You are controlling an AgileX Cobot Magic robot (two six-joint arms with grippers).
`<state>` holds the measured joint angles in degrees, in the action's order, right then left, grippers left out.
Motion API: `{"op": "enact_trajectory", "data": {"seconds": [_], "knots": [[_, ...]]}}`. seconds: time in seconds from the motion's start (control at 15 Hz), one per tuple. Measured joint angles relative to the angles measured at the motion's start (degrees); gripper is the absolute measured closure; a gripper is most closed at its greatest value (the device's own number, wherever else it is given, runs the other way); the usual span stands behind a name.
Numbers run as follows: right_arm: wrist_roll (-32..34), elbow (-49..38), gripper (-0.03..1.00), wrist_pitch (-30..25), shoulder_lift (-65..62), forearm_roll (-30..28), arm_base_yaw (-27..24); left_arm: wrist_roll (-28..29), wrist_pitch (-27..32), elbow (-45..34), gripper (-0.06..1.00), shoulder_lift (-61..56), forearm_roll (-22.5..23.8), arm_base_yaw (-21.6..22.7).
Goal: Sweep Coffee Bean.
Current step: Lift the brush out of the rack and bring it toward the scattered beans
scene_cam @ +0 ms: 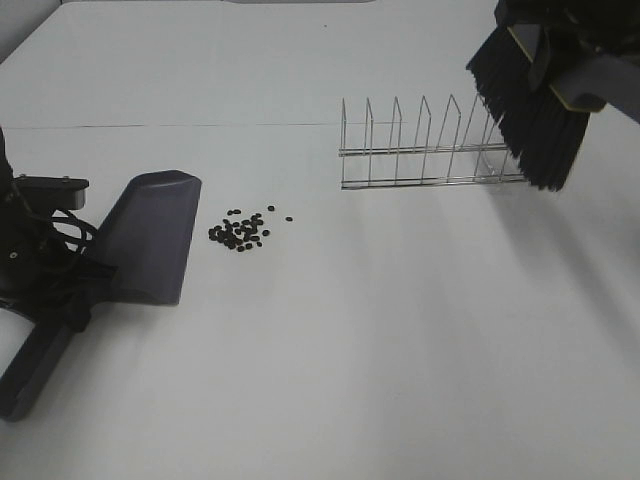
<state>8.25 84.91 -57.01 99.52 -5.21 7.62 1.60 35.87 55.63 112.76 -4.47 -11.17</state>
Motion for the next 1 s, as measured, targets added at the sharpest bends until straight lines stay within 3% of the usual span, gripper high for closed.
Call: {"op": "enact_trajectory", "data": {"seconds": [0.27, 0.4, 0.73, 1.0], "knots": [[1.2, -16.3, 0.61, 5.8, -2.4, 0.1, 0.5, 0.3, 1.3, 0.0, 0.61, 0.0, 3.7, 0.0], [2.0, -18.0, 0.61, 6.6, -2.4, -2.0, 4.6, 0.8, 1.4, 0.0, 0.61, 0.0, 4.5, 0.0], [13.8, -17.0, 0.61, 11.3, -1.0, -15.2, 18.1, 2.5, 3.2, 1.3, 0.61, 0.3, 5.6, -0.1], [12.8, -4.1, 0.61, 4.9, 10.1, -18.2, 25.6, 2.5, 5.6, 4.0, 0.61, 1.3, 6.7, -0.1]]}}
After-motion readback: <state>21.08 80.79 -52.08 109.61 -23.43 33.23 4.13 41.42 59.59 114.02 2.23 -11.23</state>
